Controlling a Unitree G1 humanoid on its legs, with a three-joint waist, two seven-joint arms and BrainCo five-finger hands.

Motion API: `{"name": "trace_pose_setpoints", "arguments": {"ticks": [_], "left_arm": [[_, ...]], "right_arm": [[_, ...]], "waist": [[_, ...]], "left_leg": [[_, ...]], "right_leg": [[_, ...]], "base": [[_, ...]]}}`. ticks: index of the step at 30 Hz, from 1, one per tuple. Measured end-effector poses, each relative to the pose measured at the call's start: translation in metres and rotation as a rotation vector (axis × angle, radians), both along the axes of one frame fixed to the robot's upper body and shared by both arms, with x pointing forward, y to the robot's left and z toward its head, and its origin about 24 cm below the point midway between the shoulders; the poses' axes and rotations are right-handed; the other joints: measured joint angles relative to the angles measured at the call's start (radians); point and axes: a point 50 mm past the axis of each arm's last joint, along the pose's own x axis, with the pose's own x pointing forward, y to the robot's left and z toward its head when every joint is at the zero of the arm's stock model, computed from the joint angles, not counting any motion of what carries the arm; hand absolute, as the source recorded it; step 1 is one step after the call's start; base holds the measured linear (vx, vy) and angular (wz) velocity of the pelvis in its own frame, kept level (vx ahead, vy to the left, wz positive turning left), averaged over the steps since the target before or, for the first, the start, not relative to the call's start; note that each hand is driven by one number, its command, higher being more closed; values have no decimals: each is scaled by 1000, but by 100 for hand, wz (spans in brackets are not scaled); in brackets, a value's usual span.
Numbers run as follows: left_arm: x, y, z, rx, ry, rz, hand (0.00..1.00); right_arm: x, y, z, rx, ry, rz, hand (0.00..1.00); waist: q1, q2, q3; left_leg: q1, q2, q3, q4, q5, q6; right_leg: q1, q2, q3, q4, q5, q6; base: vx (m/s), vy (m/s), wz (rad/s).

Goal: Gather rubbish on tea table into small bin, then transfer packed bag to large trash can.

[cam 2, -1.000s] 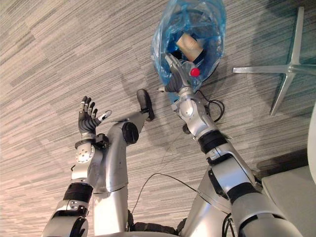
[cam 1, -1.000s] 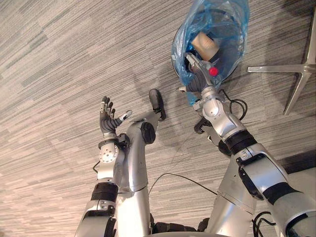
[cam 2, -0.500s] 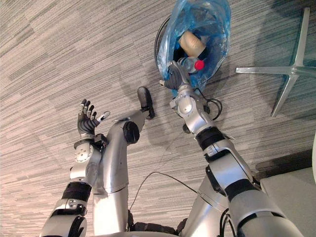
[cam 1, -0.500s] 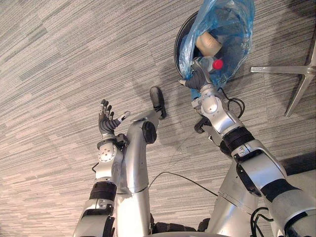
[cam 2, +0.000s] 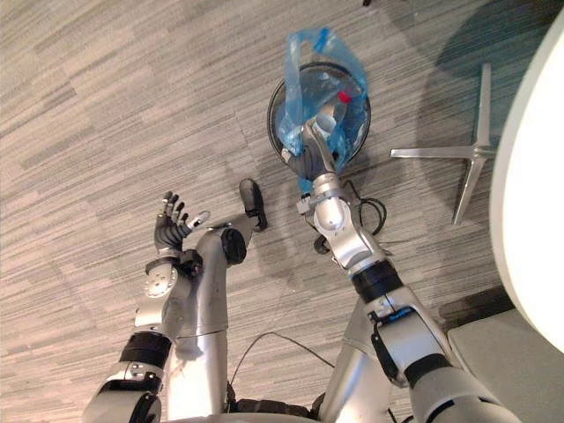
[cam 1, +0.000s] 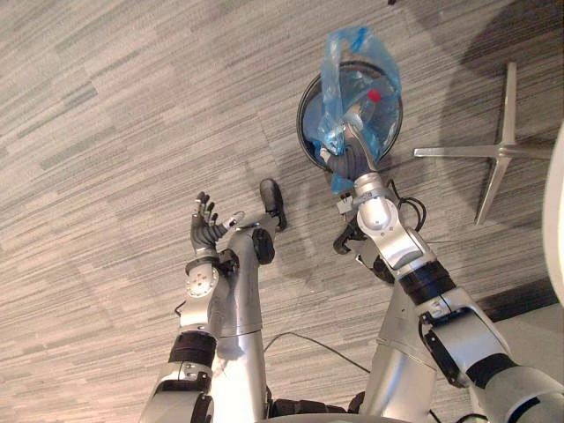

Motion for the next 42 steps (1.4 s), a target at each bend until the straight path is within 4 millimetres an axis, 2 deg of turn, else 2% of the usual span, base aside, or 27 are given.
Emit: {"name": "trace_pose_setpoints", "arguments": {"ticks": [2,8,11,14,19,21,26,30,34,36,42], "left_arm": [[-7,-3,-9,1,30,-20,0],[-30,-10,-35,6,129,-63,0],[-43,-13,-49,14,189,-94,0],[-61,-14,-69,36,279,-131,0],[-81,-8,-84,96,357,-166,0],[-91,-7,-89,120,381,-195,0],[-103,-9,-85,129,360,-223,0],[-110,-16,-84,141,351,-267,0],[-107,-18,-73,162,299,-277,0],[-102,-22,-60,211,242,-299,0],[-91,-36,-35,403,106,-383,0]], "right_arm": [[-8,0,-9,13,23,18,100],[-36,5,-41,60,111,74,100],[-46,12,-56,66,159,116,100],[-57,15,-78,51,240,147,100],[-66,9,-95,43,316,149,100],[-72,5,-105,44,351,158,100],[-82,2,-117,86,412,179,100],[-86,1,-122,161,458,192,100],[-88,1,-111,223,439,232,100],[-88,3,-103,292,423,271,100],[-89,5,-102,404,463,355,100]], "waist": [[-1,-3,-2],[-5,-61,-49],[-6,-74,-82],[-8,-75,-161],[-24,-75,-217],[-25,-69,-261],[-25,-57,-317],[-24,-44,-359],[-25,-42,-371],[-25,-41,-386],[-24,-34,-412]], "left_leg": [[84,0,7,-35,-2,2],[356,-32,11,-203,22,-22],[480,-53,9,-294,44,-38],[593,-79,9,-423,81,-47],[757,-105,9,-586,131,-46],[819,-114,10,-647,142,-48],[932,-130,8,-742,164,-54],[975,-133,6,-774,165,-55],[1008,-134,4,-797,165,-55],[1023,-136,2,-805,165,-55],[1067,-147,-24,-829,164,-55]], "right_leg": [[82,13,-4,-39,2,3],[356,37,-50,-187,14,21],[477,54,-61,-271,30,38],[583,88,-77,-400,69,57],[735,121,-94,-549,115,79],[794,139,-96,-616,136,88],[909,173,-102,-736,173,103],[959,191,-100,-793,192,111],[1003,211,-99,-850,217,114],[1021,224,-95,-881,233,115],[1067,231,-74,-942,266,122]], "base": [[-33,-50,-11],[33,-110,3],[129,-109,5],[190,-36,1],[148,14,0],[125,31,-7],[96,28,-5],[63,18,-5],[30,3,-5],[31,7,-6],[19,26,-11]]}}
